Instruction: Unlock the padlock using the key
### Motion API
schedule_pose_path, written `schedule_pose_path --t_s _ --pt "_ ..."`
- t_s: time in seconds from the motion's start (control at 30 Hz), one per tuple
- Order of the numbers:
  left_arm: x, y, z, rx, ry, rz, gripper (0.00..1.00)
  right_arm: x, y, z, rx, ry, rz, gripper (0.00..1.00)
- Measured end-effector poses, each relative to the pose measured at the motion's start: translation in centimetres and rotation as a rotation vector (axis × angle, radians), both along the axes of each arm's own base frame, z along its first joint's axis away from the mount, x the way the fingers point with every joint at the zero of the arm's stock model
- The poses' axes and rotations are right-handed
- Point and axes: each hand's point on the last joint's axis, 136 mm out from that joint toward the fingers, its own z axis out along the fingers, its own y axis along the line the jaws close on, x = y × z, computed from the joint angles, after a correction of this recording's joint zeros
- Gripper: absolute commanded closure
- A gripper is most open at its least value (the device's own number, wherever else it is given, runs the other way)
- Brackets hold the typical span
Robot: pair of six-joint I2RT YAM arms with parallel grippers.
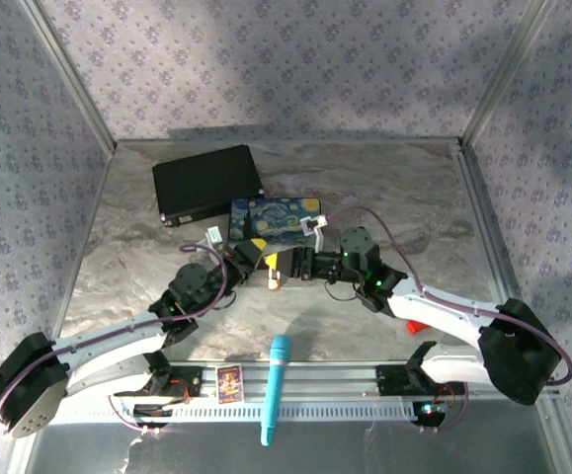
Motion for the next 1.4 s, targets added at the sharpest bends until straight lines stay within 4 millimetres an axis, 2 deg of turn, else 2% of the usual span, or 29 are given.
schedule_pose_path --t_s 0.1,0.33,0.47,0.73,1.1,1.4 --pt "0.2 0.2 0.6 -0.019 -0.017 0.015 1.0 0.0 0.2 0.5 0.033 0.006 0.007 0.67" --pt "0.3 0.4 1.4 -0.036 -0.041 0.03 1.0 0.1 0.2 1.5 0.081 0.003 0.007 0.69" --pt "0.3 0.4 1.4 -0.037 -0.043 0.03 1.0 0.3 0.4 1.2 0.083 0.013 0.01 0.73" --pt "0.3 0.4 1.4 -0.033 -0.046 0.03 1.0 0.5 0.8 0.5 0.081 0.021 0.017 0.74" --pt "0.3 0.5 1.5 -0.035 -0.05 0.031 1.0 0.9 0.9 0.3 0.097 0.04 0.015 1.0" --pt "0.3 0.2 0.2 0.002 -0.012 0.019 1.0 1.3 -0.1 -0.6 0.086 0.062 -0.001 1.0"
